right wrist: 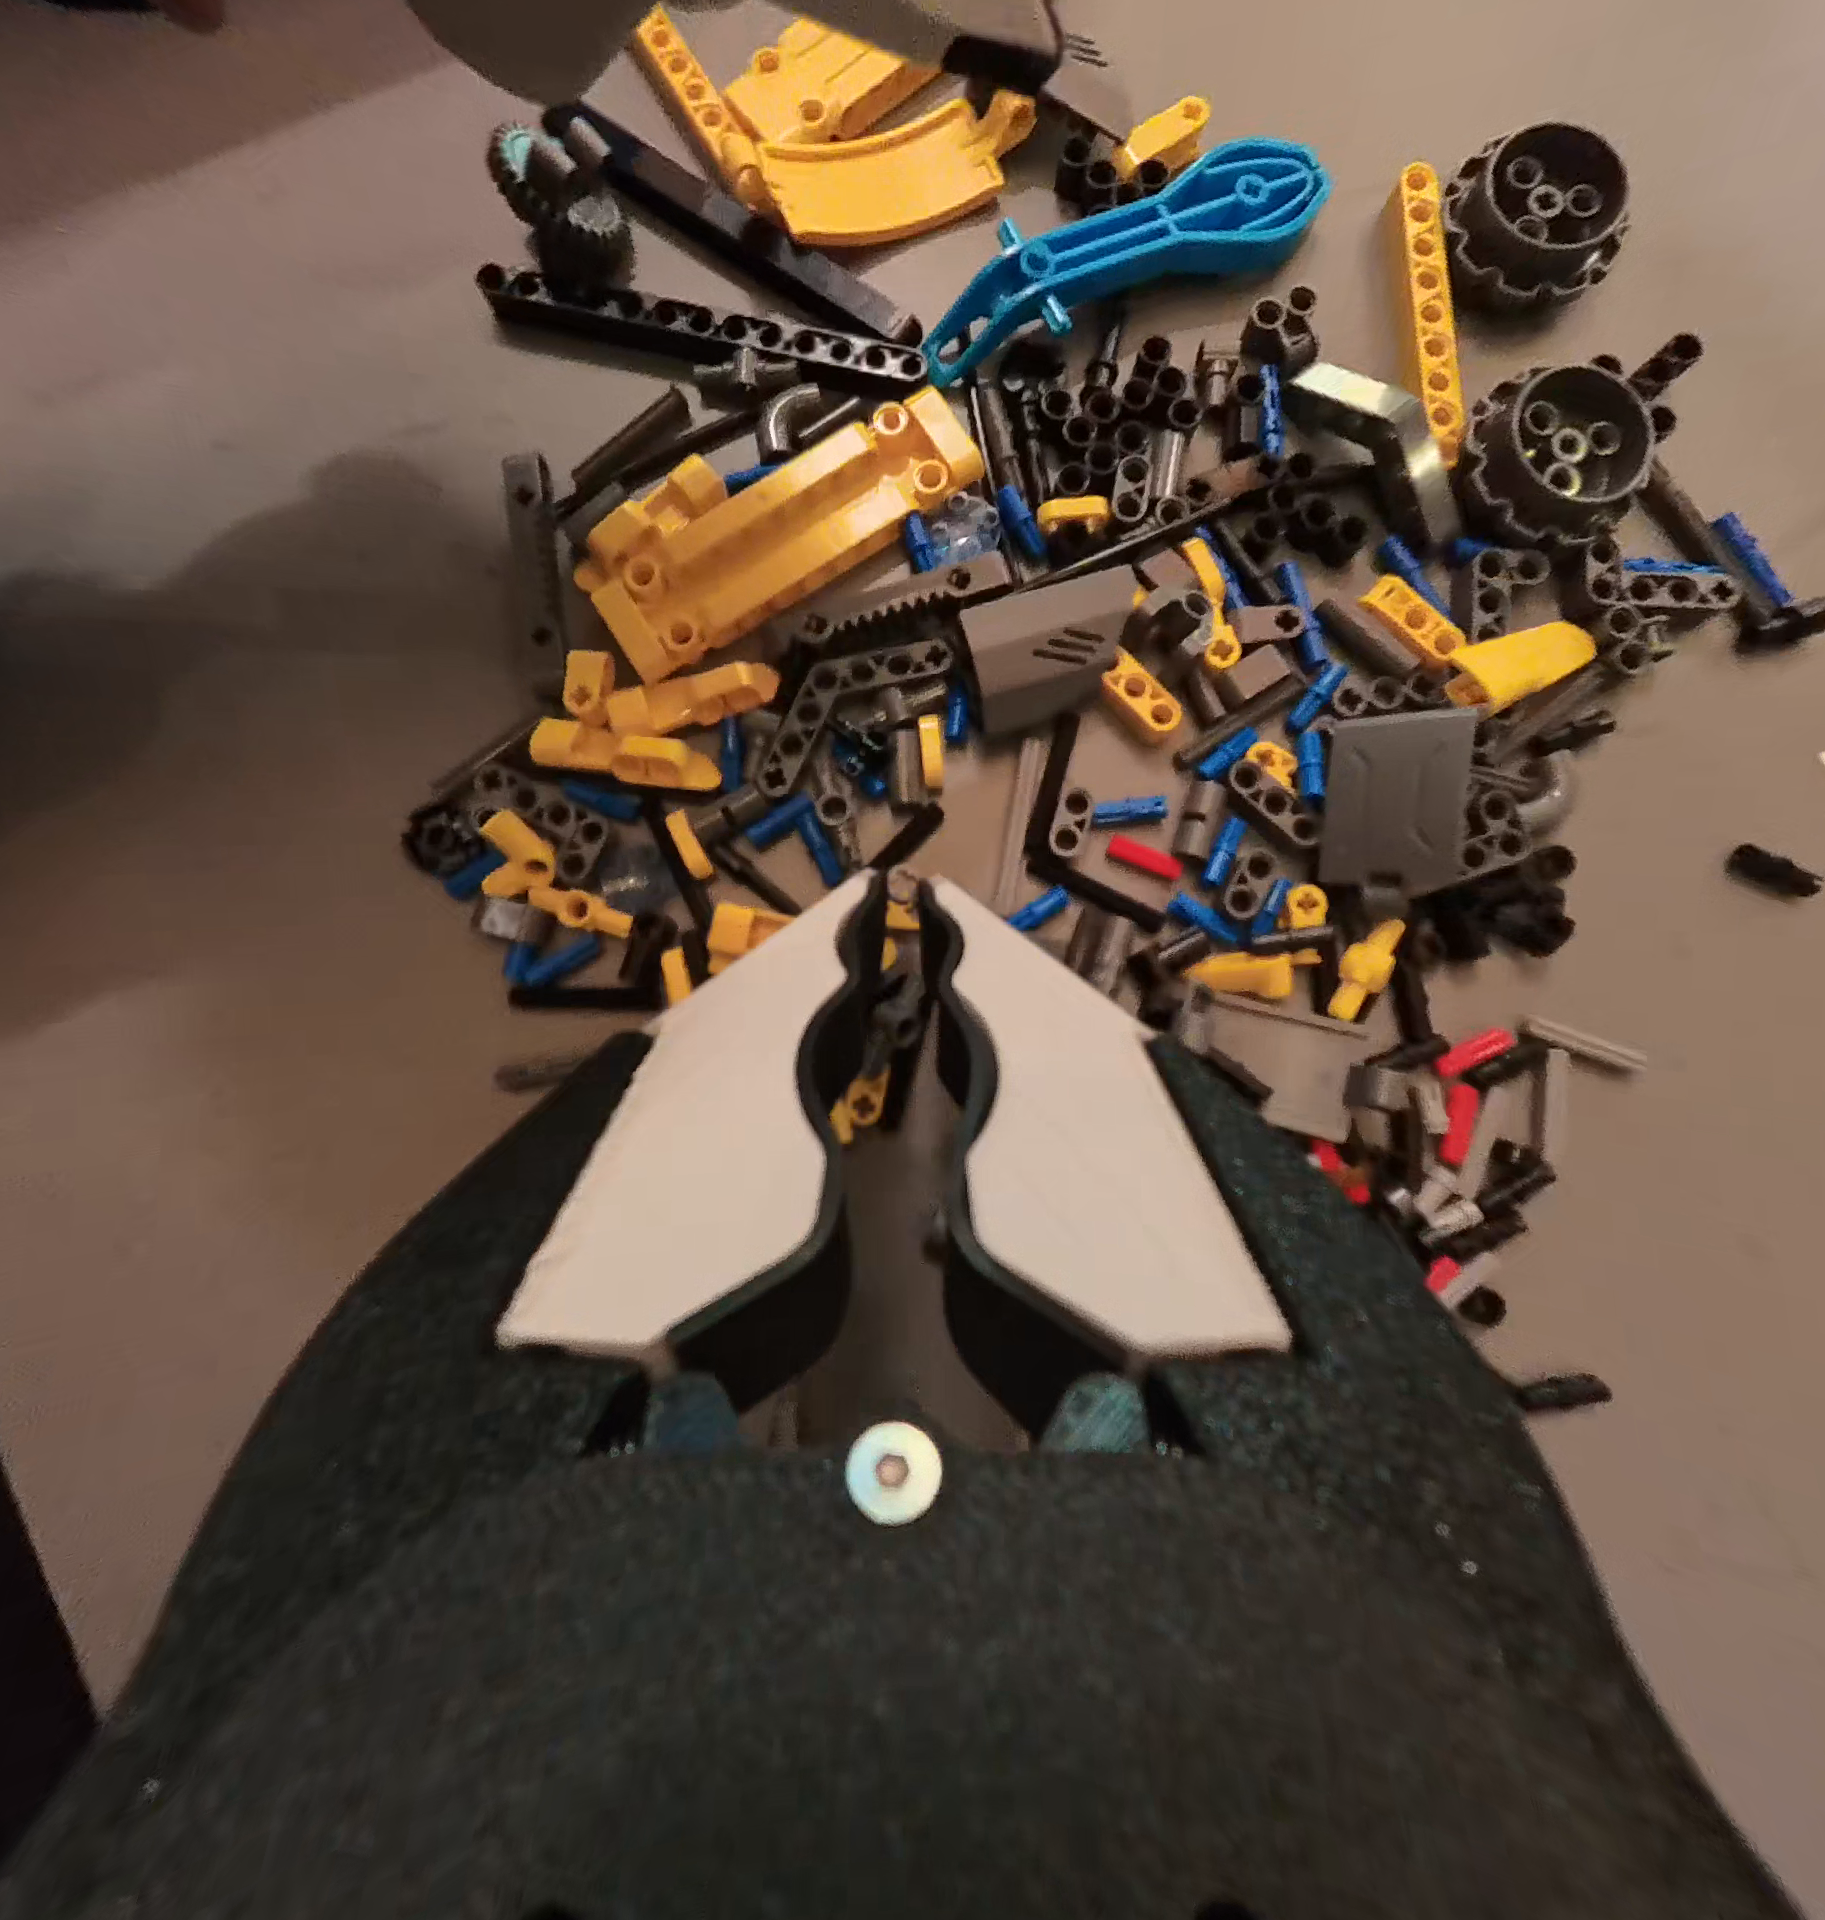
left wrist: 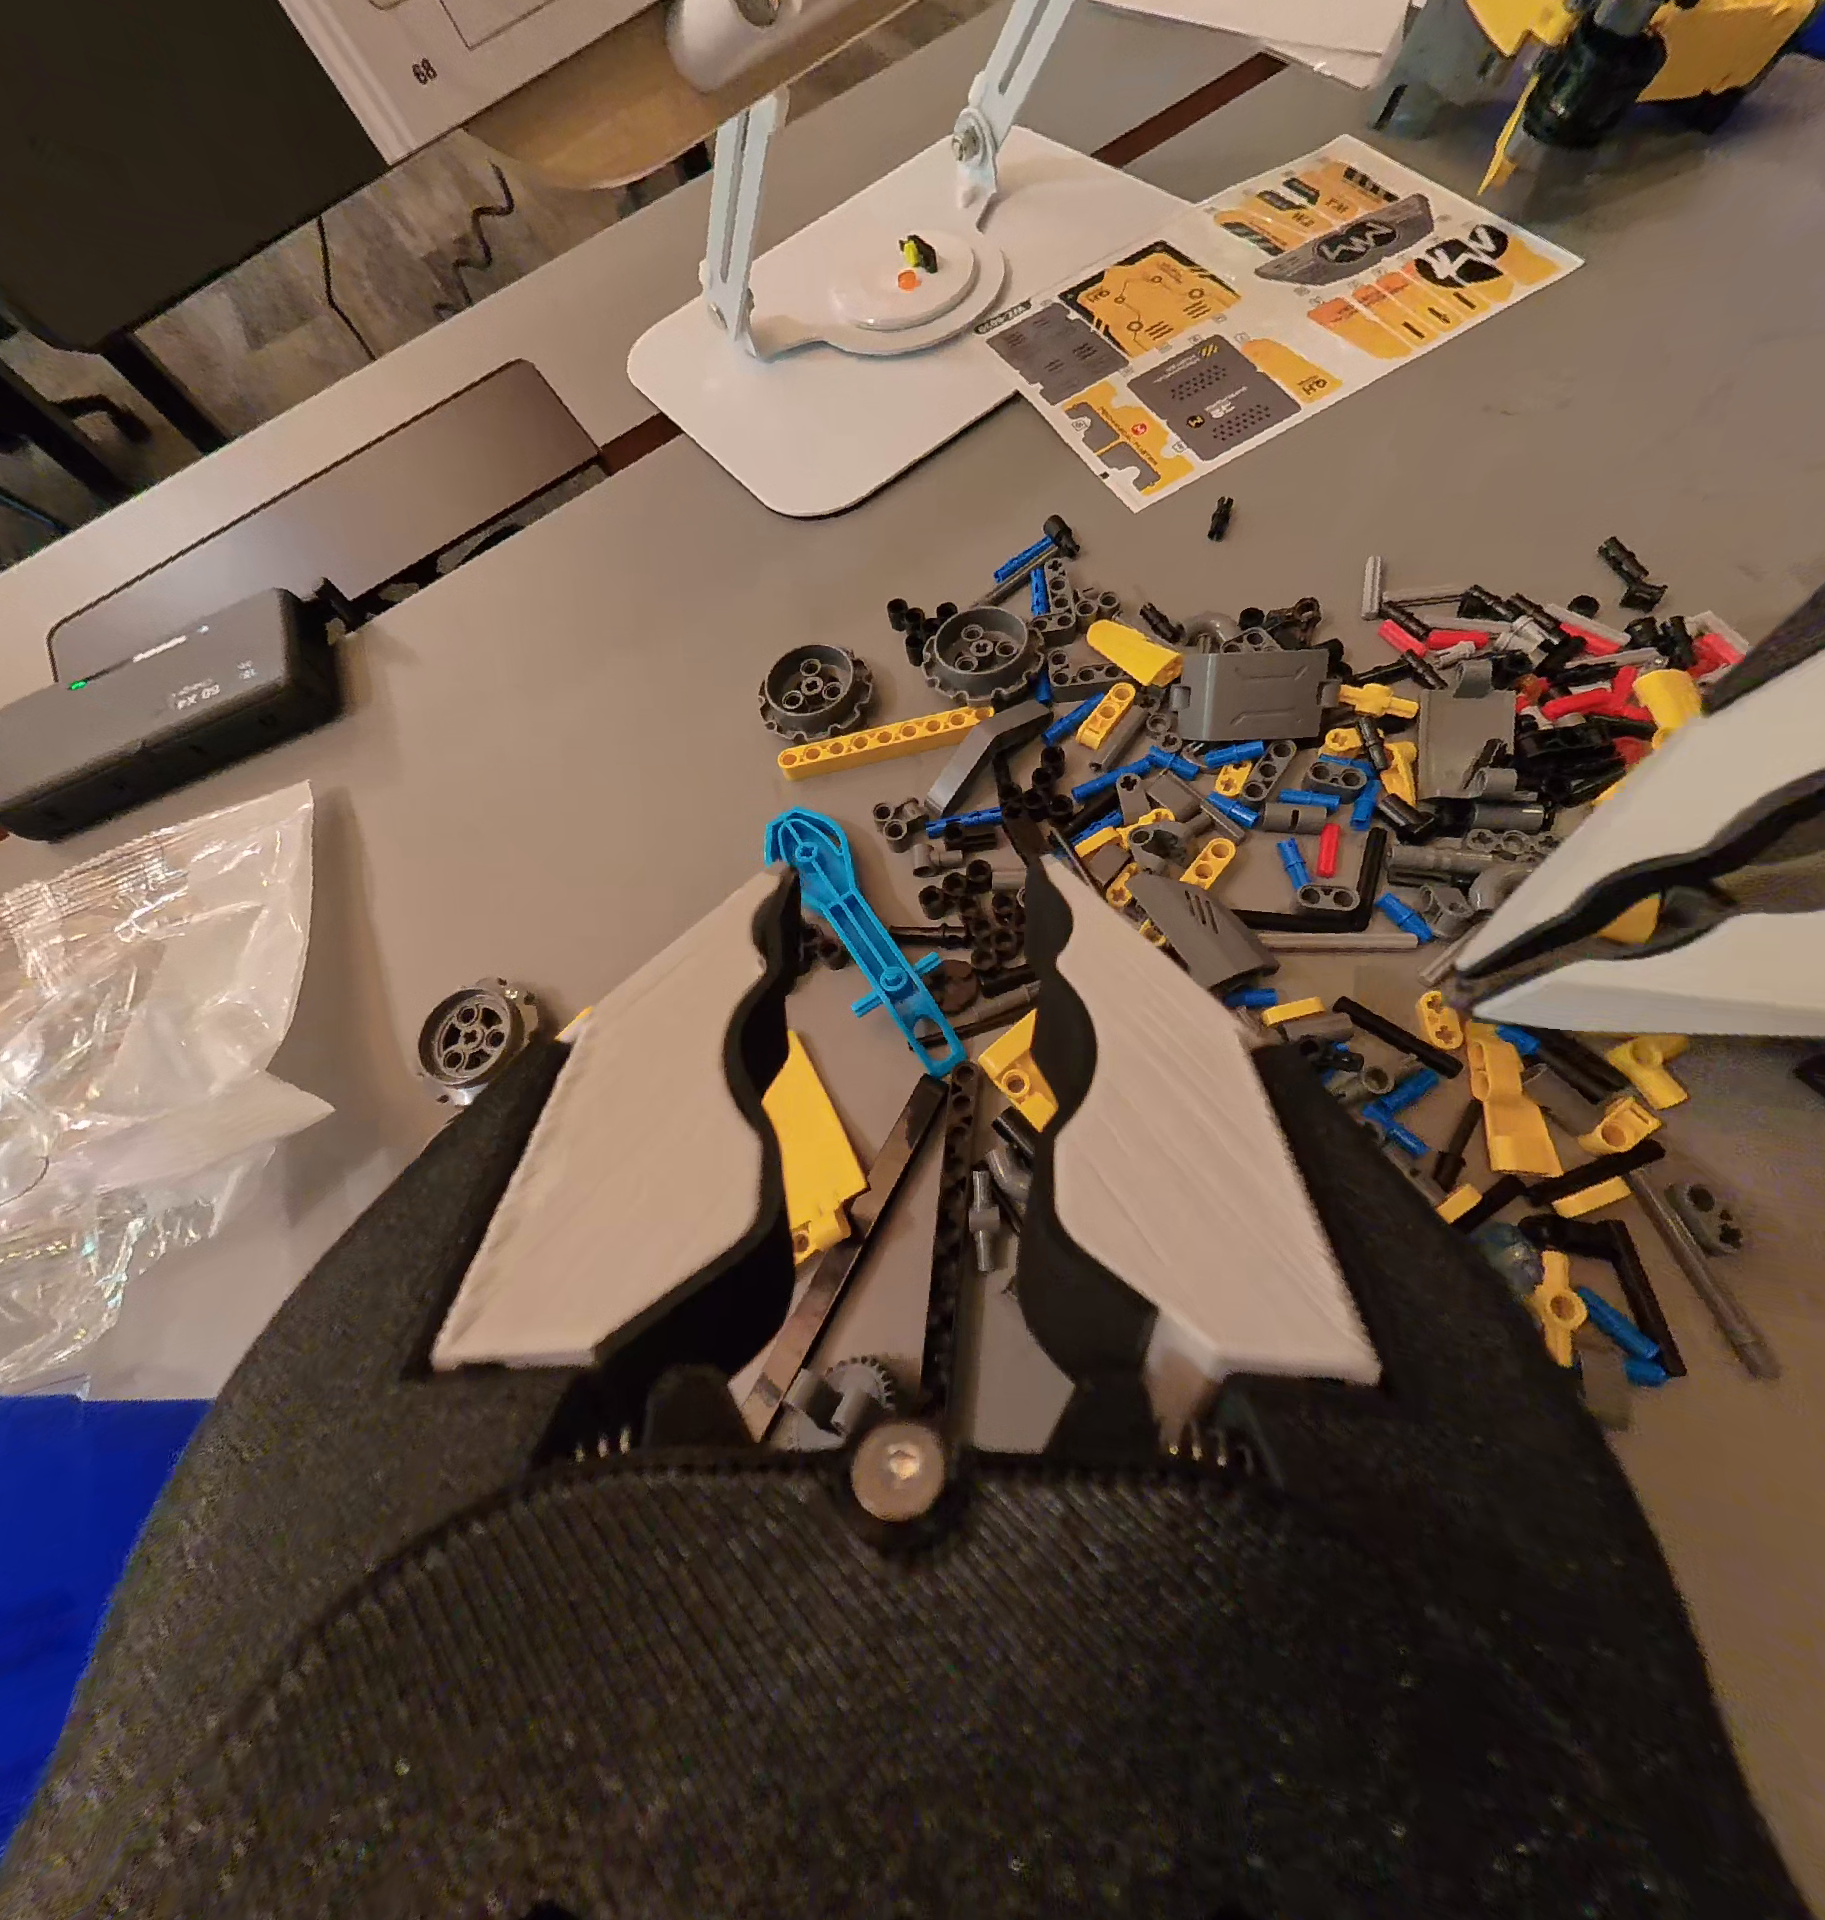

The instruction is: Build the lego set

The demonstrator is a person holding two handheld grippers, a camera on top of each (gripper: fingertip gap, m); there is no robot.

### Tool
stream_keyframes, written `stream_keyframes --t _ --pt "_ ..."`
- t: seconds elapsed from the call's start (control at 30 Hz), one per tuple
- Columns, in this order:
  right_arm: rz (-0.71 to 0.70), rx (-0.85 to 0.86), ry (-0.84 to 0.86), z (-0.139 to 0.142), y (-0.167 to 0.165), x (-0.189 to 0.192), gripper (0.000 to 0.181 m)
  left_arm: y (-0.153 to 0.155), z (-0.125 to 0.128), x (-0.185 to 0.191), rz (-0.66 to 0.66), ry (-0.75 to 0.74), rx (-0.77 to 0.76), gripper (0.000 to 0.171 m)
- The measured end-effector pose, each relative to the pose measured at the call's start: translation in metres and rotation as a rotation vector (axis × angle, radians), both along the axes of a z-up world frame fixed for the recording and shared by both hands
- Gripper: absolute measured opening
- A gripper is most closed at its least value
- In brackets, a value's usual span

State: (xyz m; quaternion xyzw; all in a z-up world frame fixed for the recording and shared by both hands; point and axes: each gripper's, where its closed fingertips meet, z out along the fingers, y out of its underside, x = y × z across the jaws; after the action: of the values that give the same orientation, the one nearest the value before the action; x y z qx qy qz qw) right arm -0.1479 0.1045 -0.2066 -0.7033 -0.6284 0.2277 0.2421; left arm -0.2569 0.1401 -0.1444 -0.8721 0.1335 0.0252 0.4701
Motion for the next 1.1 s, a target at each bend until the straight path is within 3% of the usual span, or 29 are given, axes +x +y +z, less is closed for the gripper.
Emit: stream_keyframes --t 0.33,0.57,0.7,0.83,1.0,1.1 --pt "-0.068 0.011 0.100 0.013 0.012 0.005 0.014 -0.001 0.001 0.001 -0.003 0.010 -0.001 0.042" --pt "-0.003 -0.024 0.322 0.044 -0.006 -0.005 0.016 0.000 -0.005 -0.001 0.006 0.017 -0.023 0.043" --pt "0.050 -0.023 0.250 0.027 -0.016 -0.003 0.002 0.000 -0.009 0.000 -0.002 0.010 -0.043 0.043" --pt "0.073 0.093 0.186 0.015 -0.019 -0.003 0.000 0.000 -0.011 0.000 -0.001 0.012 -0.054 0.043" --pt "0.103 -0.021 0.180 0.007 -0.038 -0.018 0.000 -0.001 -0.010 0.000 -0.002 0.018 -0.054 0.043" --pt "0.097 0.000 0.152 0.000 -0.038 -0.028 0.000 -0.001 -0.010 0.000 0.000 0.024 -0.052 0.043"
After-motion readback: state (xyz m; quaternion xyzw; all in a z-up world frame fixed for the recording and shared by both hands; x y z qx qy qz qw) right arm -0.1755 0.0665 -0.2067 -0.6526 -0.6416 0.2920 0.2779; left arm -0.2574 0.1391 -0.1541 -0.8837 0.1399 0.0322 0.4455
